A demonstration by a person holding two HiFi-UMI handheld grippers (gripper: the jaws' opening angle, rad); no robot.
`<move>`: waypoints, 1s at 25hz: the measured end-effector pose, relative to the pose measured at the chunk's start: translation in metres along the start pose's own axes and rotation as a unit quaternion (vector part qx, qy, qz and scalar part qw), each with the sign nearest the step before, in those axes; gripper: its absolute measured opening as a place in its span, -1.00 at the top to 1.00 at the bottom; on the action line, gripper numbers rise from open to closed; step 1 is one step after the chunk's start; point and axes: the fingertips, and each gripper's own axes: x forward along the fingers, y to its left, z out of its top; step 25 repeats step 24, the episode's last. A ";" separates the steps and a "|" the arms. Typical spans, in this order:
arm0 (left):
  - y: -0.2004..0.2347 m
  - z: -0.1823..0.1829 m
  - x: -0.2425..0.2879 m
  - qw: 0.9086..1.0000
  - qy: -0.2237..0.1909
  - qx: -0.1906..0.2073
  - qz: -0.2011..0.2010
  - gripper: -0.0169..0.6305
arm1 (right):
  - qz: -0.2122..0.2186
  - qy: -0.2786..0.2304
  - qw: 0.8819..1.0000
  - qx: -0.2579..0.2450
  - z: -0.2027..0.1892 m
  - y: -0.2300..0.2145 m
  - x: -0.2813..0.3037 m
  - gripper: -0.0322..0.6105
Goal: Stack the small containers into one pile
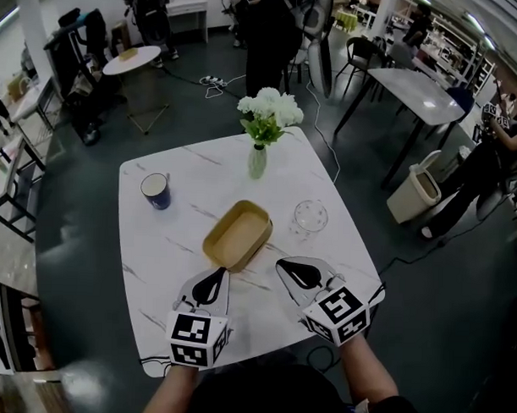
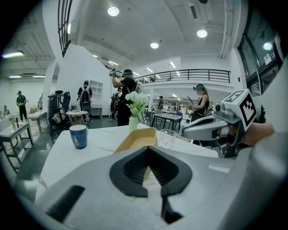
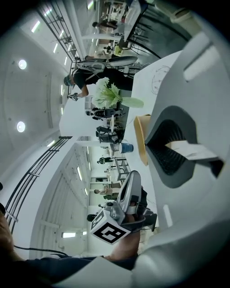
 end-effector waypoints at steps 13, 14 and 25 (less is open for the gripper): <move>0.007 -0.002 -0.002 1.000 0.001 -0.006 0.009 0.96 | 0.003 0.003 1.000 -0.005 -0.001 0.000 0.004 0.90; 0.007 -0.002 -0.002 1.000 0.001 -0.006 0.010 0.96 | 0.004 0.004 1.000 -0.006 -0.001 0.000 0.004 0.90; 0.012 0.000 0.001 1.000 -0.002 -0.009 0.014 0.96 | 0.009 0.008 1.000 -0.010 0.001 -0.002 0.008 0.90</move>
